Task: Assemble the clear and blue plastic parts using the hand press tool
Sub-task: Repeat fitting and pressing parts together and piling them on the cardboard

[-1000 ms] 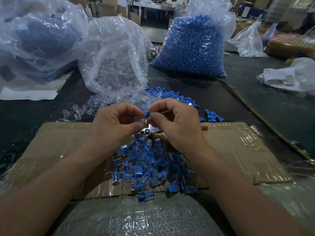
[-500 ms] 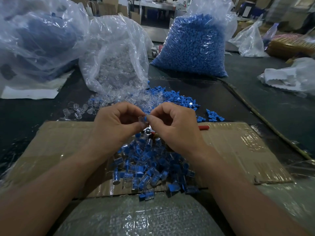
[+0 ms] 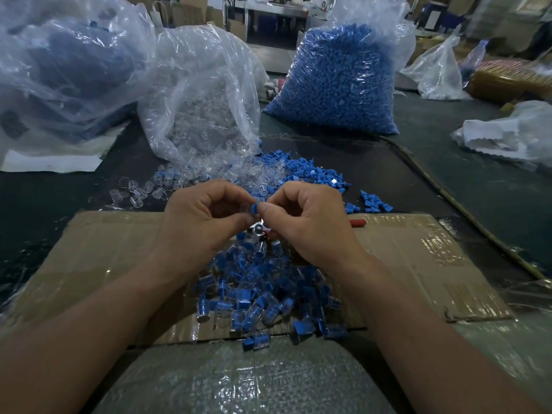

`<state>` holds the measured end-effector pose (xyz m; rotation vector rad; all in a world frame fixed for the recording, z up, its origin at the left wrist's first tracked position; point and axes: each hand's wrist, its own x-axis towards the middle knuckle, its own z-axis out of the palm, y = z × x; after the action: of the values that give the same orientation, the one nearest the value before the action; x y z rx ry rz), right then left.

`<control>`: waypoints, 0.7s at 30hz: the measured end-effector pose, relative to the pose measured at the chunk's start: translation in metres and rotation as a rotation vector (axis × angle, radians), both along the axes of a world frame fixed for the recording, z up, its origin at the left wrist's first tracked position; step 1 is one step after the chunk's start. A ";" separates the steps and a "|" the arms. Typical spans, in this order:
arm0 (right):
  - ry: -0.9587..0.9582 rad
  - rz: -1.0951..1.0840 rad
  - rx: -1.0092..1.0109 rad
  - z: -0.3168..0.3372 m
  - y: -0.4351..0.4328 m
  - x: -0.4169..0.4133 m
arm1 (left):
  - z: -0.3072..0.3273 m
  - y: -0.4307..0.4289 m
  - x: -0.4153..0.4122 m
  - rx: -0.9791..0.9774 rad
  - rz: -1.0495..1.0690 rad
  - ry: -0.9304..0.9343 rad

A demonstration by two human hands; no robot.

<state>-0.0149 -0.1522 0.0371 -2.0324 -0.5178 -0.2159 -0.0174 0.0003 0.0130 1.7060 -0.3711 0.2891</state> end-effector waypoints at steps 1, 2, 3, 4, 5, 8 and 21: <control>-0.003 0.002 -0.008 0.000 0.000 0.000 | 0.000 0.000 0.000 0.004 -0.002 0.000; -0.008 0.007 -0.012 0.000 0.000 0.001 | 0.000 0.000 0.000 0.007 -0.005 0.000; -0.013 0.016 -0.008 0.000 -0.001 0.001 | 0.000 0.001 0.000 0.007 -0.007 -0.001; -0.016 0.030 0.007 0.000 -0.001 0.001 | 0.000 0.001 0.000 0.002 -0.008 -0.001; -0.017 0.049 0.026 0.000 -0.001 0.002 | 0.000 0.001 0.000 -0.010 -0.010 0.001; -0.020 0.110 0.044 0.000 -0.003 0.003 | 0.000 0.002 0.000 -0.060 -0.030 0.009; 0.008 0.233 0.162 -0.004 -0.009 0.008 | 0.000 0.007 0.000 -0.069 -0.054 0.038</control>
<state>-0.0071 -0.1615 0.0332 -1.7986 -0.7037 -0.1056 -0.0174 0.0068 0.0133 1.6295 -0.3740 0.2272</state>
